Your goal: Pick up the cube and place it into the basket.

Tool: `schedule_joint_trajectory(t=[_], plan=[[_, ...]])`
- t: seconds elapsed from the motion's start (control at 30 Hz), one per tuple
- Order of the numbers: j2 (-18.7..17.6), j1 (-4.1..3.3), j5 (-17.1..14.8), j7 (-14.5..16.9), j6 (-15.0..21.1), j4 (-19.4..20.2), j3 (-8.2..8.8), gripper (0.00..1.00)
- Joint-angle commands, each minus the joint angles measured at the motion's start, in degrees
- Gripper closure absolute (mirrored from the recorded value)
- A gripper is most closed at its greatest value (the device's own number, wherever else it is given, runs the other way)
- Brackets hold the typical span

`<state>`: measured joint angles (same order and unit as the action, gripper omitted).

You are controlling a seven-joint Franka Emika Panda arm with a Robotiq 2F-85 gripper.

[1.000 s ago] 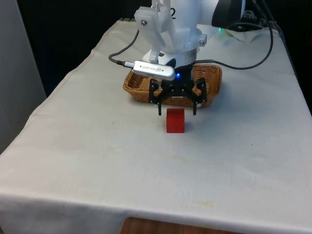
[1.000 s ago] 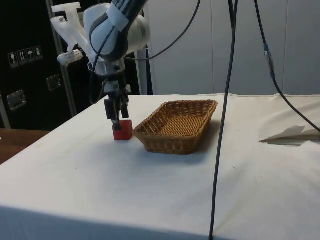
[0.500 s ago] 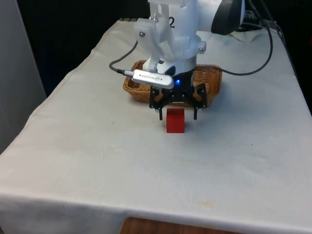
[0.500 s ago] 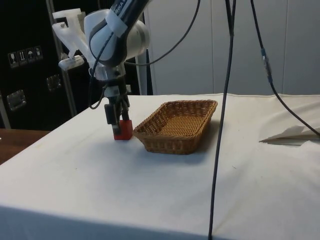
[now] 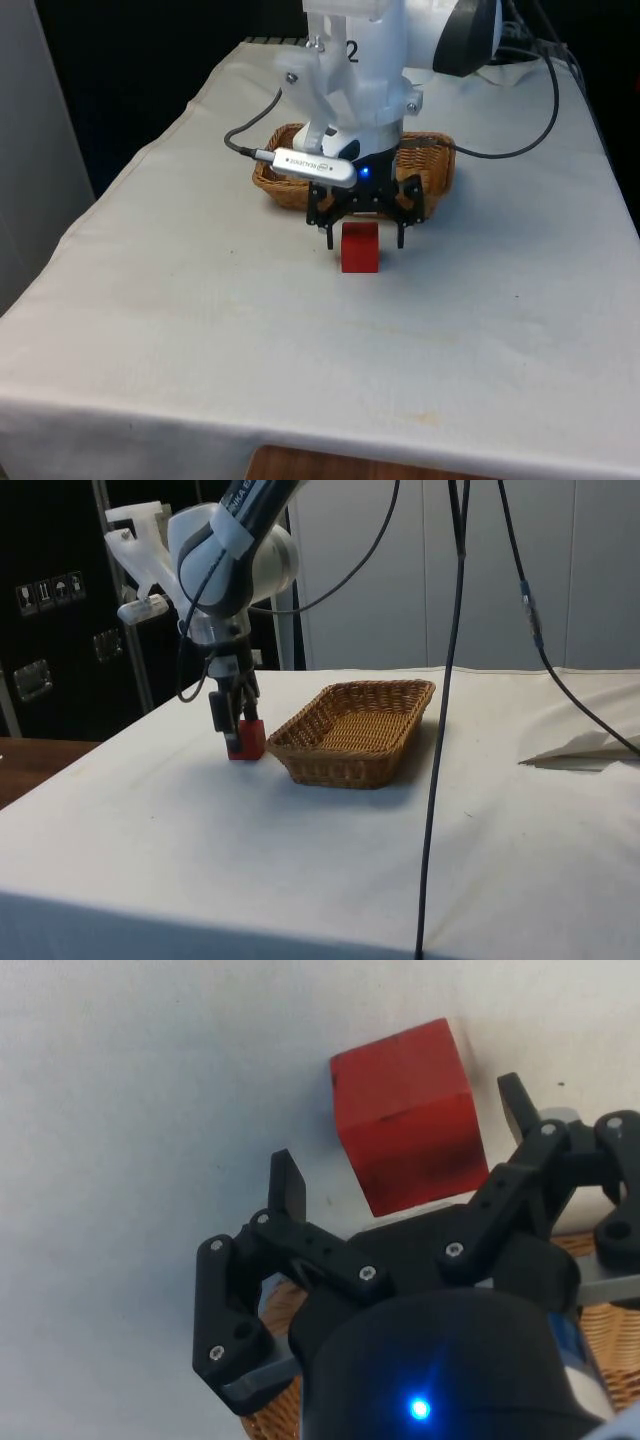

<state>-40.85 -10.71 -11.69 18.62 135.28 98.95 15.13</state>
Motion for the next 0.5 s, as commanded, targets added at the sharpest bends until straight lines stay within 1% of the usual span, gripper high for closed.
schedule_joint_trajectory(t=[0.0,0.13,0.37,0.4,0.43,0.47], plan=[[-0.3,0.06,-0.1,0.0,0.3,-0.3,-0.11,0.0],[-0.1,0.0,0.0,0.0,0.0,-0.1,0.0,0.0],[-0.6,0.06,-0.2,0.1,0.5,-0.2,-0.11,0.0],[-0.4,0.0,0.0,0.0,0.1,-0.1,0.0,0.0],[-0.7,0.06,-0.2,0.1,0.6,-0.2,-0.11,0.0],[-0.7,0.06,-0.2,0.1,0.6,-0.2,-0.11,0.02]])
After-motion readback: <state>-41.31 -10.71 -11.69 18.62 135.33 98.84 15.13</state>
